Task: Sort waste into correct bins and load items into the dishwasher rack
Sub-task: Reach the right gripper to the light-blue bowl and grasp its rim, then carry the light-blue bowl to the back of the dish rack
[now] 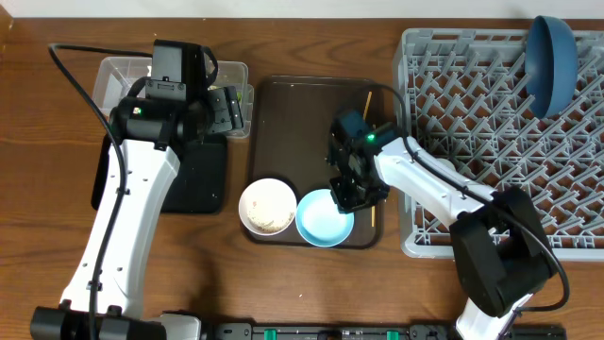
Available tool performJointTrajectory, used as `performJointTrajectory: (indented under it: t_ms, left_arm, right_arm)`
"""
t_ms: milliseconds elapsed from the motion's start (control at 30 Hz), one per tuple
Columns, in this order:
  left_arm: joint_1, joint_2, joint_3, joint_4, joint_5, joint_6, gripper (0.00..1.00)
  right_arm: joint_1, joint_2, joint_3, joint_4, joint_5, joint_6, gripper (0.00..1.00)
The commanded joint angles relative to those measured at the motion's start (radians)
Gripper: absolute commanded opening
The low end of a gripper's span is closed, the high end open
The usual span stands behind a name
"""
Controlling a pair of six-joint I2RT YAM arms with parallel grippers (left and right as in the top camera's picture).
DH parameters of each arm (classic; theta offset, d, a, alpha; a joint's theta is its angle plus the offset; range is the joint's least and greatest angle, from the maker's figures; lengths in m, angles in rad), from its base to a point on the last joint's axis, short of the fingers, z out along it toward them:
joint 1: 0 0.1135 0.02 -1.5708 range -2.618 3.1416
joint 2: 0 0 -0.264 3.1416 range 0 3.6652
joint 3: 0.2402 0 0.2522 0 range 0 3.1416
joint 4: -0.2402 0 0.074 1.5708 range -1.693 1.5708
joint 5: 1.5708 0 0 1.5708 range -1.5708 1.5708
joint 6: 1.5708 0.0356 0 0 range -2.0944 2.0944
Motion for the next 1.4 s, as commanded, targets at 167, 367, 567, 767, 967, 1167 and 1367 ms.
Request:
performJointTrajectory:
  t_ms: [167,367,567,767,967,1167,1367]
  left_arm:
    - [0.003,0.006,0.002,-0.002,-0.012,0.016,0.8]
    - [0.003,0.006,0.002,-0.002,-0.012,0.016,0.8]
    - [0.003,0.006,0.002,-0.002,-0.012,0.016,0.81]
    - [0.003,0.006,0.002,-0.002,-0.012,0.016,0.81]
    - [0.003,0.006,0.002,-0.002,-0.012,0.016,0.81]
    - [0.003,0.006,0.002,-0.002,-0.012,0.016,0.8]
    - [0.002,0.006,0.001,-0.002,-0.012,0.016,0.8]
  right_arm:
    - [-0.003,0.002,-0.012,0.011,0.045,0.059,0.01]
    - [-0.055,-0.058,0.09,-0.064,0.099,0.061,0.01]
    - [-0.149,-0.136,0.306,-0.182,0.402,0.106,0.01]
    - [-0.193,-0.143,0.439,-0.083,0.891,0.174,0.01]
    - [-0.199,-0.106,0.436,0.078,1.358,0.072,0.01]
    - [-0.24,-0.013,0.436,0.248,1.519,-0.185,0.01]
    - [-0.263,0.086,0.436,0.355,1.519,-0.271,0.01]
